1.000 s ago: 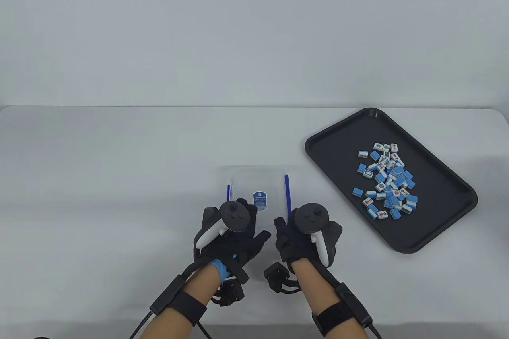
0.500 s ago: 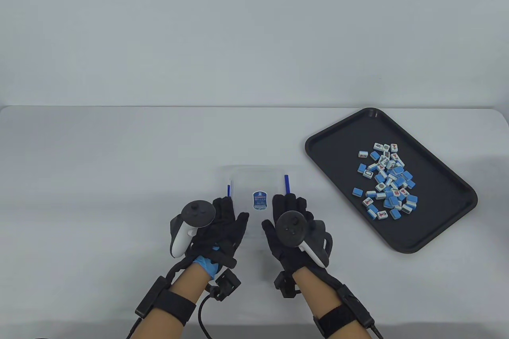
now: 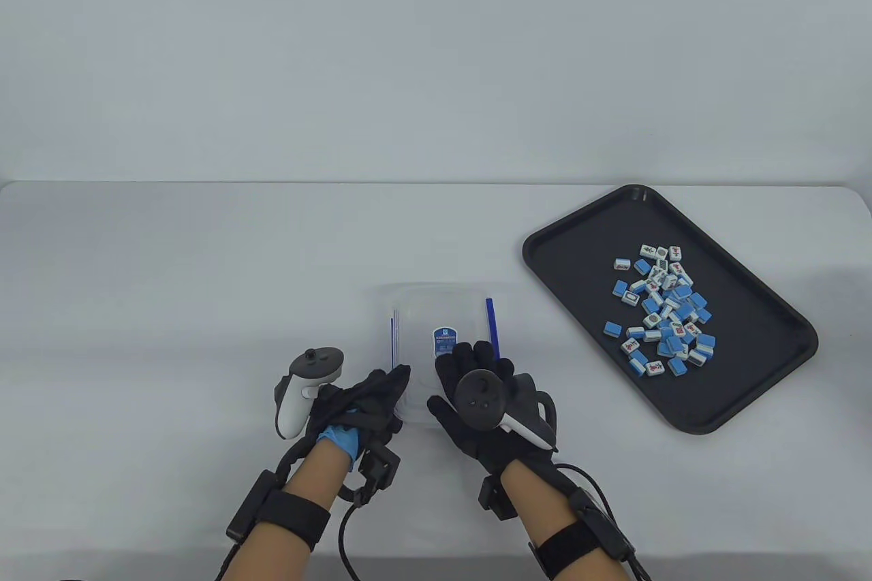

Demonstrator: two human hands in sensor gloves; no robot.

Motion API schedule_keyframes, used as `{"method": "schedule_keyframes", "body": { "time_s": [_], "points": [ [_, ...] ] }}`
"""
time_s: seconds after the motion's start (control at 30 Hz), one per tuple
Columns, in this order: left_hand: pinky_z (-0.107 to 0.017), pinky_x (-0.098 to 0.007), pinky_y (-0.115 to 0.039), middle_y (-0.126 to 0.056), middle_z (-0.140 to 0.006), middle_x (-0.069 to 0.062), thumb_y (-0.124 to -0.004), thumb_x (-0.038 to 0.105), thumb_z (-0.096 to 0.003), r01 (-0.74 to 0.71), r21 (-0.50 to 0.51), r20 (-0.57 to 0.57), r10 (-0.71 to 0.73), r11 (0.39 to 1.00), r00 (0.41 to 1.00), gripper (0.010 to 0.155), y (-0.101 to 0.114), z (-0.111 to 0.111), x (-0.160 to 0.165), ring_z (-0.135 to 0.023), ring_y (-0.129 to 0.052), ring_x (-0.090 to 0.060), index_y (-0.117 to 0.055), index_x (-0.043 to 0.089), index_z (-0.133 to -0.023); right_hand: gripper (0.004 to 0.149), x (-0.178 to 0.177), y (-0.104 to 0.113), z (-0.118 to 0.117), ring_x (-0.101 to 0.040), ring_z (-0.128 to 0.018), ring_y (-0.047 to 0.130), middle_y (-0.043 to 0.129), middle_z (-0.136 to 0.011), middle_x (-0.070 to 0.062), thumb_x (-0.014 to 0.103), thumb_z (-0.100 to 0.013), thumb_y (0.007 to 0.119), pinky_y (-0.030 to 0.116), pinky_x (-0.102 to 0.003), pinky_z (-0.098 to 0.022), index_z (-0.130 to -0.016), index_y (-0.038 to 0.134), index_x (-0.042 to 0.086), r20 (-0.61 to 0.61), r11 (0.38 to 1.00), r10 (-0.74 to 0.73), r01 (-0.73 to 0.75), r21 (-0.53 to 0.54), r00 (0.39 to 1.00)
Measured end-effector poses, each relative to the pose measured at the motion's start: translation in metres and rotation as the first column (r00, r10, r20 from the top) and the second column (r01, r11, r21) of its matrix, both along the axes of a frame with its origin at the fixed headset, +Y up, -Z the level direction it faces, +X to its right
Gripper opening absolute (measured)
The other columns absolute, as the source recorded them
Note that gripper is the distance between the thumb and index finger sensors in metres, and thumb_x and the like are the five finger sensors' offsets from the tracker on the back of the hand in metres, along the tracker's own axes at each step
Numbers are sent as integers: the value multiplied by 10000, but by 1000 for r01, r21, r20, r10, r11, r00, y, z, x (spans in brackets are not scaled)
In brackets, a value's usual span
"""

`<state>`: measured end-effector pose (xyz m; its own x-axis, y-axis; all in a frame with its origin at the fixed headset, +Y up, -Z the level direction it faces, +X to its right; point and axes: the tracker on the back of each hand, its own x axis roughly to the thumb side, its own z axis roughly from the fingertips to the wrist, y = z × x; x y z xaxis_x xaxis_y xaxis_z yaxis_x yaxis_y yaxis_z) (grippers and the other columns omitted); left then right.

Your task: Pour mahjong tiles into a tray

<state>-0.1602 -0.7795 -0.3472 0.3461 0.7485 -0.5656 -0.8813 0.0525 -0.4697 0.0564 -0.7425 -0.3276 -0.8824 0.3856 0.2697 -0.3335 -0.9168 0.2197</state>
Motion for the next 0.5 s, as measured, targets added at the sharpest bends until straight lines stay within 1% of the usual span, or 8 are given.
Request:
{"method": "schedule_keyframes", "body": {
  "time_s": [0.07, 0.13, 0.23, 0.27, 0.33, 0.37, 0.47, 0.5],
  "points": [
    [-673, -517, -565, -445, -1109, -204, -512, 652, -654, 22, -6, 17, -22, 1000, 1000, 869, -3, -1, -2, -900, -647, -366, -143, 57, -1169, 659, 1, 0, -1, -365, -1098, 24, 132, -1204, -93, 512, -613, 476, 69, -531, -788, -1165, 272, 215, -4, 1000, -4, 4, -3, 1000],
    [-672, -526, -558, -459, -1093, -202, -525, 676, -640, 54, -3, 9, -54, 999, 999, 899, -2, -1, -3, -898, -642, -366, -150, 58, -1174, 658, 2, 0, -1, -360, -1099, 23, 132, -1204, -89, 514, -612, 476, 68, -528, -789, -1164, 274, 219, -6, 1000, -6, 6, -3, 1000],
    [-676, -534, -546, -479, -1060, -167, -530, 691, -632, 173, 42, 21, -174, 984, 985, 899, 6, -1, -4, -897, -630, -330, -158, 84, -1182, 658, 2, 0, -1, -358, -1098, 21, 130, -1204, -88, 513, -612, 475, 64, -527, -788, -1164, 272, 218, -9, 1000, -8, 8, -6, 1000],
    [-675, -532, -550, -501, -1040, -140, -539, 678, -637, 188, 59, 9, -189, 980, 982, 878, 8, -1, -4, -892, -637, -321, -174, 95, -1183, 657, 2, -1, -1, -360, -1098, 21, 129, -1204, -89, 513, -611, 475, 64, -527, -789, -1163, 272, 220, -8, 1000, -8, 8, -4, 1000],
    [-680, -530, -549, -508, -1030, -142, -537, 649, -649, 227, 97, 5, -228, 969, 974, 839, 13, -1, 0, -898, -635, -322, -186, 101, -1180, 657, 2, -1, -1, -356, -1099, 20, 129, -1203, -88, 513, -611, 473, 62, -527, -788, -1163, 270, 220, -9, 1000, -8, 8, -3, 1000],
    [-688, -527, -545, -497, -1040, -124, -533, 632, -655, 233, 116, 1, -235, 965, 972, 819, 15, 0, 2, -910, -627, -323, -181, 107, -1175, 658, 2, -1, -1, -356, -1099, 18, 128, -1203, -86, 514, -610, 472, 61, -526, -788, -1162, 269, 221, -9, 1000, -8, 8, -2, 1000],
    [-720, -526, -515, -426, -1090, -140, -523, 555, -683, 221, 169, -18, -221, 961, 975, 761, 19, 1, 9, -969, -572, -364, -114, 123, -1159, 658, 3, -1, -1, -355, -1099, 18, 128, -1204, -85, 517, -608, 468, 60, -526, -788, -1162, 269, 221, -9, 1000, -8, 8, 4, 1000],
    [-728, -525, -502, -396, -1100, -150, -516, 518, -691, 206, 194, -5, -209, 959, 978, 729, 21, 0, 13, -981, -549, -368, -96, 140, -1152, 658, 3, -1, -1, -354, -1100, 19, 129, -1204, -84, 518, -608, 468, 60, -526, -789, -1161, 269, 222, -8, 1000, -9, 9, 9, 1000]
  ]
}}
